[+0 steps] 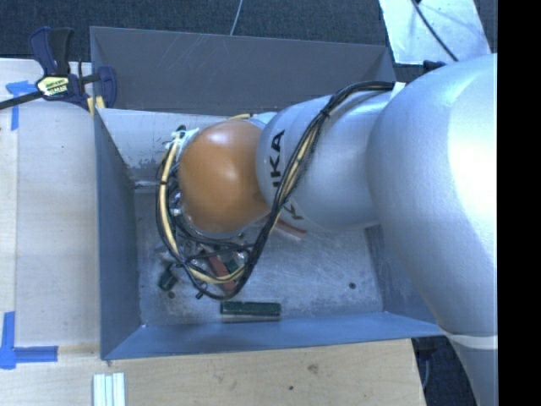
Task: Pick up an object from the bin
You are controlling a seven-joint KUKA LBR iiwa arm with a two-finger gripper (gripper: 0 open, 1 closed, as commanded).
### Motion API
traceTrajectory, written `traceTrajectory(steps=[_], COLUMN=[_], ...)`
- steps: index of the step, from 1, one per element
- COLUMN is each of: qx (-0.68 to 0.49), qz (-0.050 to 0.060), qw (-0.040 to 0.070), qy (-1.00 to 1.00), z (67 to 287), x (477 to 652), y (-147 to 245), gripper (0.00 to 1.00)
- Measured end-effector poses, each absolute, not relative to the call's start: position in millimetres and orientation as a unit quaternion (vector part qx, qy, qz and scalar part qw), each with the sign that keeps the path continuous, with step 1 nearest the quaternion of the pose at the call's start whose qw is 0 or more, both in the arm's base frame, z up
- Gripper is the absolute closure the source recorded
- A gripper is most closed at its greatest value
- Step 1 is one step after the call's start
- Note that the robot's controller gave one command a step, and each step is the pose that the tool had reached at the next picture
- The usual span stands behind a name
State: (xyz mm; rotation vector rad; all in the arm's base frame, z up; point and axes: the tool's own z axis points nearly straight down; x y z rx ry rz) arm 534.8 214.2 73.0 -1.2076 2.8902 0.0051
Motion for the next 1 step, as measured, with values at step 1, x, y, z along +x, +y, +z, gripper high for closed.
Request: traceTrajectory(steps=[1], qx=[-0.386], qz=[0.002], qw=[0.002], qy=[0.923], z=[76.4], x=[533.4], y=[213.7], gripper=[1.00])
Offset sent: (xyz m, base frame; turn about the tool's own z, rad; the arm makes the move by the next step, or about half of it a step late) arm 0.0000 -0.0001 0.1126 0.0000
